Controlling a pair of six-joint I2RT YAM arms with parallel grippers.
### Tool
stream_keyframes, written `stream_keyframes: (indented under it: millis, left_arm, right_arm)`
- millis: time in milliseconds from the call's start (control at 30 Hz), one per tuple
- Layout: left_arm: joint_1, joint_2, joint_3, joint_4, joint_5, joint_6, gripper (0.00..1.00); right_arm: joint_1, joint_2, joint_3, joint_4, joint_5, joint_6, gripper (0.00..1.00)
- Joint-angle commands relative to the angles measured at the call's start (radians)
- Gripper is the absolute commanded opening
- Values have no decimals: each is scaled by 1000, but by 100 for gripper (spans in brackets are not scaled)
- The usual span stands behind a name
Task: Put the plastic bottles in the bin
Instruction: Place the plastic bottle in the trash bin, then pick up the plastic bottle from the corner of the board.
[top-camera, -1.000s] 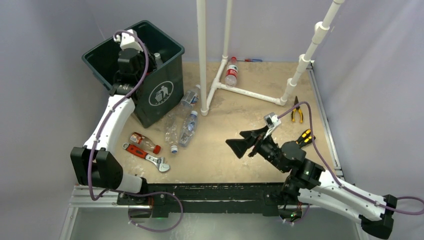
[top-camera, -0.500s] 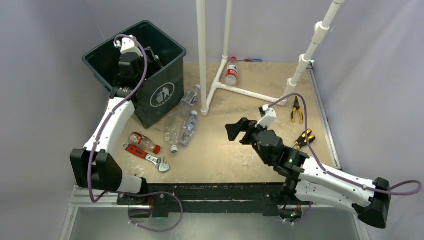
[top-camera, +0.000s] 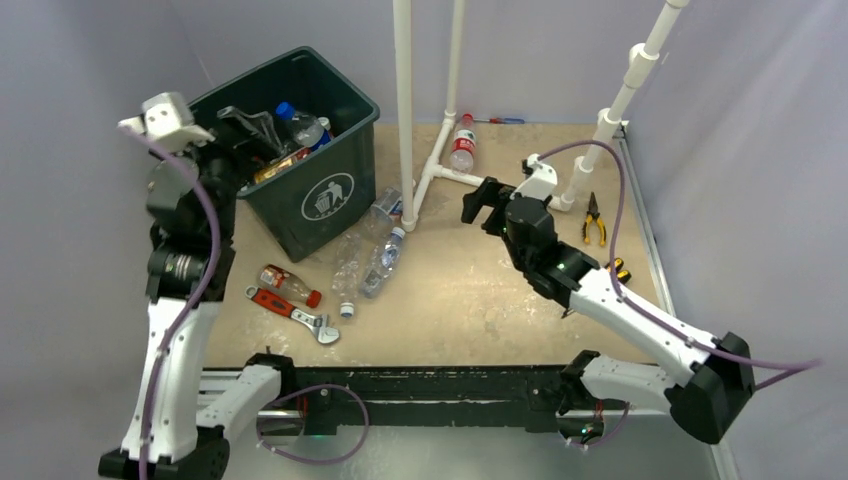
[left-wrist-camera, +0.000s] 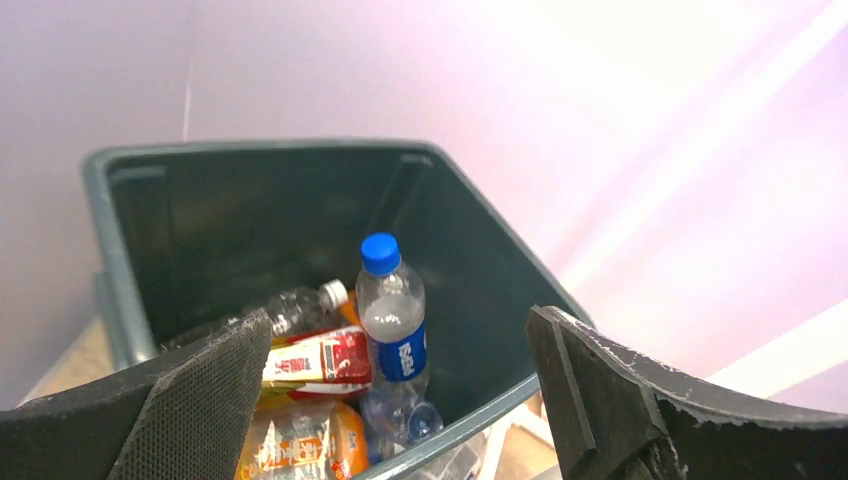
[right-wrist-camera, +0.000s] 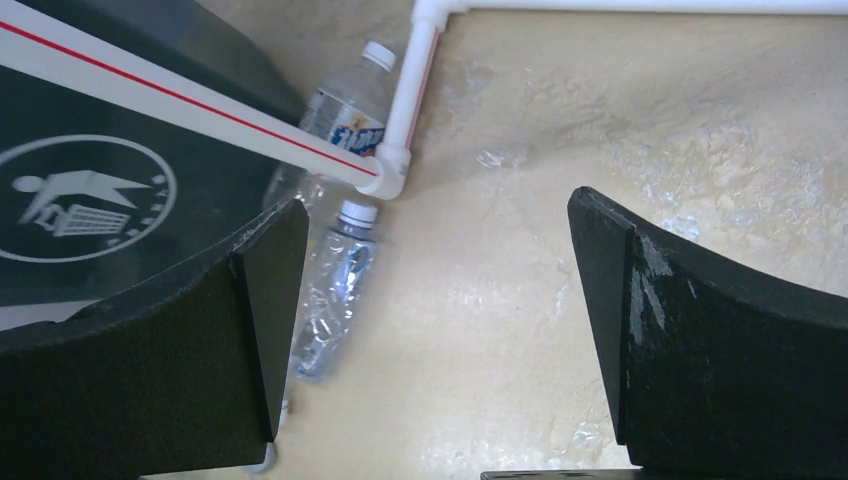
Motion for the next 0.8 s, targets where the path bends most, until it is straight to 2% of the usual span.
stream_keyframes:
  millis: [0,100,333,467,767]
  left_arm:
    - [-11,-58,-9,-34,-93,31,99]
    - [-15,-101,-9,-45,-90,-4,99]
    - [-15,-214,-121,-22,195,-130,99]
    - [-15,-268,-210,-23,281,-167,99]
    - [-68,-335,-267,-57,229,-125,99]
  right_arm:
    - [-19,84,76,60,-36,-44,99]
    - [-54,169,127,85,-32,-55,99]
    - [-174,429,307,106,-100,-31,99]
    - [-208,628,458,75,-98,-14,99]
    - [-268,956,727,54,-41,10,99]
